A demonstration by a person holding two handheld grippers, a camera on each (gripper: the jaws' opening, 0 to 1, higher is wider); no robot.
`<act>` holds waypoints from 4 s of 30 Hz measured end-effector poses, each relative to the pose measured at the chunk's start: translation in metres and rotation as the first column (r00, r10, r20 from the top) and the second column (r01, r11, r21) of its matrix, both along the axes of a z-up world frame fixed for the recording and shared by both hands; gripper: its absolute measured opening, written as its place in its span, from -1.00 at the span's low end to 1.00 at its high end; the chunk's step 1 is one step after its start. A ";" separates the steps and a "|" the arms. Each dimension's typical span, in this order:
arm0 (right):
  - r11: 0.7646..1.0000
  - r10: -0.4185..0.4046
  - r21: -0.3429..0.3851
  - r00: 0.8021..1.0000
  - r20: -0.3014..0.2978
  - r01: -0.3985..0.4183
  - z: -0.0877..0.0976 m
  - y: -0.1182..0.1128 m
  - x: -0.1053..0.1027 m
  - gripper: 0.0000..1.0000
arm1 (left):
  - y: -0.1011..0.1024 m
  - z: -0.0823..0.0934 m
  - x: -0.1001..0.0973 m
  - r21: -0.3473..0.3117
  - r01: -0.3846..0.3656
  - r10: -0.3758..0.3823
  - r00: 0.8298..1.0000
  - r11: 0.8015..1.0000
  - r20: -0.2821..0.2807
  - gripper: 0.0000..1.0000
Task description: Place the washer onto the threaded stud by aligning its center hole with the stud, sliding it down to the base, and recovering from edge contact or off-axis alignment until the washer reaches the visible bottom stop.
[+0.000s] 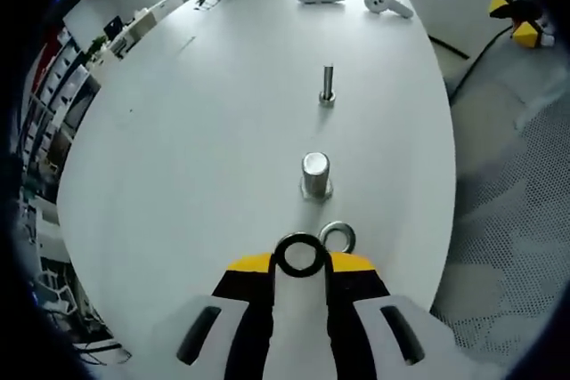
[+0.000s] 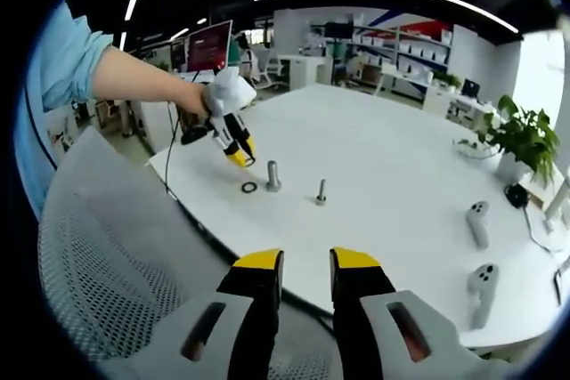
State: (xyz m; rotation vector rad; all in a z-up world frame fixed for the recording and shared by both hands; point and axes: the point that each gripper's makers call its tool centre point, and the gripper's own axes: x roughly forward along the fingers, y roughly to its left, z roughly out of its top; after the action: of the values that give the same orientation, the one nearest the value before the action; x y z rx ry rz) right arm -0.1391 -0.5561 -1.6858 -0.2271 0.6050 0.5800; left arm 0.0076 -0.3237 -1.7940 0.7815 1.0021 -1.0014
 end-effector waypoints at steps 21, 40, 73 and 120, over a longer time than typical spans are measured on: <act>1.000 -0.010 0.020 1.000 0.028 0.010 0.004 -0.001 0.002 -0.53 | -0.037 0.030 0.006 0.015 0.061 -0.061 0.998 0.998 0.013 -0.61; 1.000 0.000 0.020 1.000 0.003 0.000 0.001 0.001 0.000 -0.53 | -0.054 0.014 0.006 0.063 0.089 -0.088 0.996 0.994 -0.021 -0.61; 0.999 0.011 0.037 1.000 -0.002 -0.010 0.002 0.003 -0.001 -0.54 | -0.056 -0.044 0.012 0.199 0.125 -0.107 0.989 0.972 -0.097 -0.61; 0.998 0.036 0.046 0.999 -0.016 -0.035 0.001 0.006 -0.003 -0.59 | -0.015 -0.053 -0.031 0.145 0.087 -0.066 0.988 0.986 -0.140 -0.32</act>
State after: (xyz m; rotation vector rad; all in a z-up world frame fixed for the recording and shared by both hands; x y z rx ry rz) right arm -0.1423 -0.5497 -1.6851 -0.1900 0.6043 0.6302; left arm -0.0233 -0.3390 -1.8470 0.8915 1.1821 -1.0647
